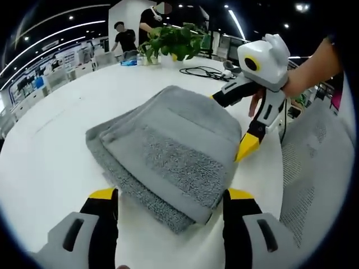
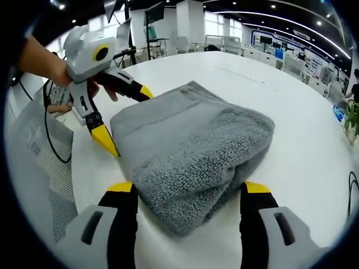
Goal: Fold the towel on the table until its edges align and the towel forms a compact rectangular stack.
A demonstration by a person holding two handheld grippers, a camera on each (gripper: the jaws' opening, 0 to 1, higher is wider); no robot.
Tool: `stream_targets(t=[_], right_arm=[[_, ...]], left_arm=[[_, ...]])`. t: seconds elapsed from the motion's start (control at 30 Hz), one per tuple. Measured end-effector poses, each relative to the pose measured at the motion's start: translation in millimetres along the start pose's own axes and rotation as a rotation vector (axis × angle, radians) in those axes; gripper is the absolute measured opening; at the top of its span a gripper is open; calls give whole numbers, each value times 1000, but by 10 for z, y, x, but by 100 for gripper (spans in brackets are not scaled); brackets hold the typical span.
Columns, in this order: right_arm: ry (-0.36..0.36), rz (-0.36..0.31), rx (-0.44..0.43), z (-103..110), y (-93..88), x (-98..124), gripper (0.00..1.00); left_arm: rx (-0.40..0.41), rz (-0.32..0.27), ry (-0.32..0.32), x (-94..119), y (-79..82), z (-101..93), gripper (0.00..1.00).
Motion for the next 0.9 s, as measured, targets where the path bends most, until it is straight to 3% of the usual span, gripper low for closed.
stream_targets(t=[0.3, 0.9], right_arm=[[11, 5, 6, -73, 24, -100, 74], [4, 4, 40, -290, 231, -313, 73]], left_arm=[[-3, 8, -13, -75, 21, 50, 76], [-13, 28, 0, -191, 117, 385, 75]])
Point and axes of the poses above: the point that each gripper's makers call its tool centre point, and the gripper's own axes: x roughly backward along the fingers, z roughly to its left, y roughly out of its top, the point moved 2 cm from there along x, roughly backward along the fingers, and after that the axes turned 10 degrees about -z, right-handed, at the moved point
